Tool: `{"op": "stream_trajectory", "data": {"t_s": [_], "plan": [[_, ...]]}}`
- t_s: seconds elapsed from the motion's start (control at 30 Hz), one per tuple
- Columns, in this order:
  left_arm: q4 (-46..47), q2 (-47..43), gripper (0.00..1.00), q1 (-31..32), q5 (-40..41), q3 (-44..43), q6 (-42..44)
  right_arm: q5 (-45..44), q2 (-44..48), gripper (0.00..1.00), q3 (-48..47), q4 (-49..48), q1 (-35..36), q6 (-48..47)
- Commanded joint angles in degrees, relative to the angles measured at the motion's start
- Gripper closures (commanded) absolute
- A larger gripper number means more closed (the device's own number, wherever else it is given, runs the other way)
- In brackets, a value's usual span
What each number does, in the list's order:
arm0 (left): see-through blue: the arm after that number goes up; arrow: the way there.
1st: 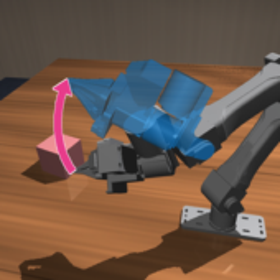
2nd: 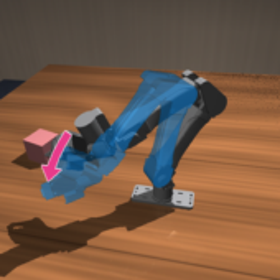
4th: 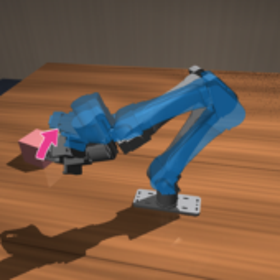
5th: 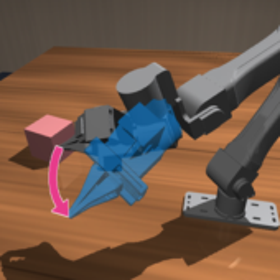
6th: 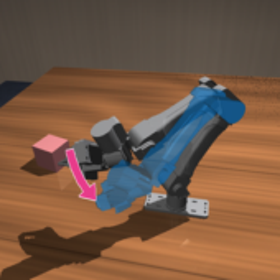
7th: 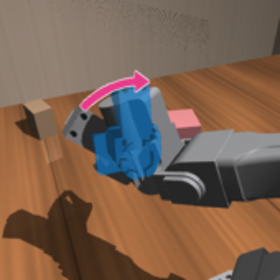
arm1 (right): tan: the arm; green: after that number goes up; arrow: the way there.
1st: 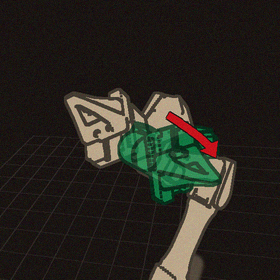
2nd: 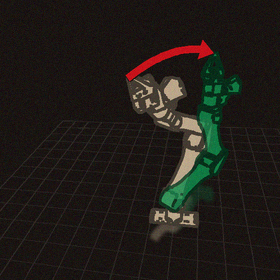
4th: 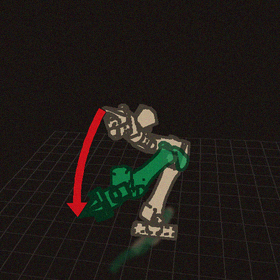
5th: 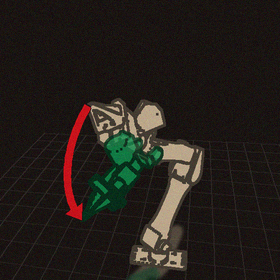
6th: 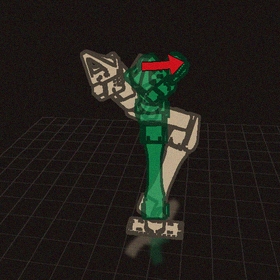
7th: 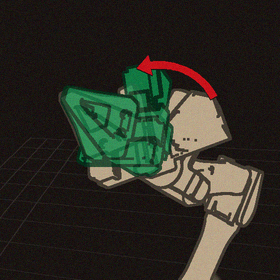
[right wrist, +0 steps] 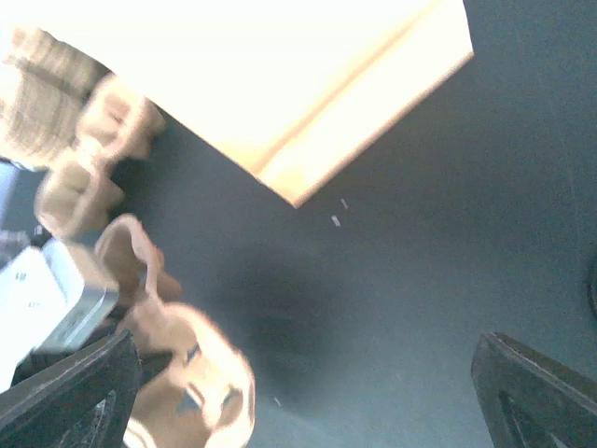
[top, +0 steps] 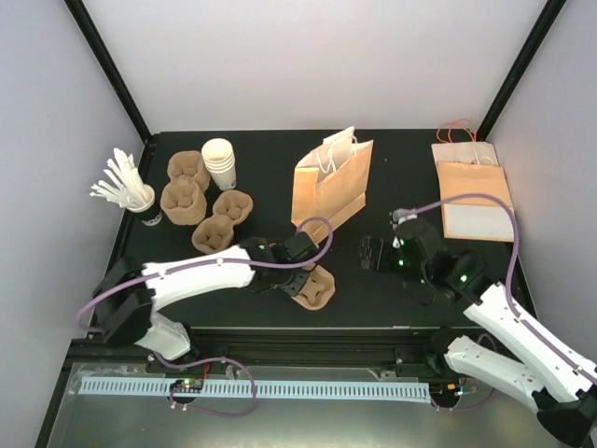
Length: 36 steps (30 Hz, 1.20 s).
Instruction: Pack the takeout coffee
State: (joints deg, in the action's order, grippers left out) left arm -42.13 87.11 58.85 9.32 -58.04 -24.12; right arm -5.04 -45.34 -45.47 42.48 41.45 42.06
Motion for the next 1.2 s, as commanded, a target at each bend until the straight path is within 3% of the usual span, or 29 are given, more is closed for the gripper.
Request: {"op": "stream_trajectory", "data": {"t_s": [0.0,0.27,0.5,0.87,0.93,1.07,1.17], "plan": [[-7.3,-12.0,0.55,-1.8,3.6,-3.7,0.4,-0.7,-5.2,0.0,-11.6,1.7,-2.3,-4.3],[-11.2,-27.1,0.49,-11.0,0.5,-7.5,4.1,6.5,-20.3,0.03,-32.8,-2.5,-8.3,-1.3],[-15.0,-29.9,0.46,-19.6,-3.8,-13.4,7.6,6.3,-32.5,0.05,-43.8,-13.4,-9.0,13.2],[-18.7,-31.5,0.45,-23.1,-3.7,-19.6,10.5,-0.6,-44.3,0.07,-50.9,-13.1,-10.6,37.9],[-18.8,-31.7,0.44,-23.3,-3.9,-20.4,10.9,-0.9,-44.9,0.17,-51.0,-15.1,-10.6,38.1],[-19.6,-31.2,0.44,-23.4,-4.0,-22.6,11.6,-1.4,-43.2,0.56,-49.9,-16.8,-11.0,36.0],[-19.6,-30.4,0.44,-23.4,-5.6,-24.2,11.6,0.3,-39.2,0.77,-46.3,-16.1,-11.4,34.0]]}}
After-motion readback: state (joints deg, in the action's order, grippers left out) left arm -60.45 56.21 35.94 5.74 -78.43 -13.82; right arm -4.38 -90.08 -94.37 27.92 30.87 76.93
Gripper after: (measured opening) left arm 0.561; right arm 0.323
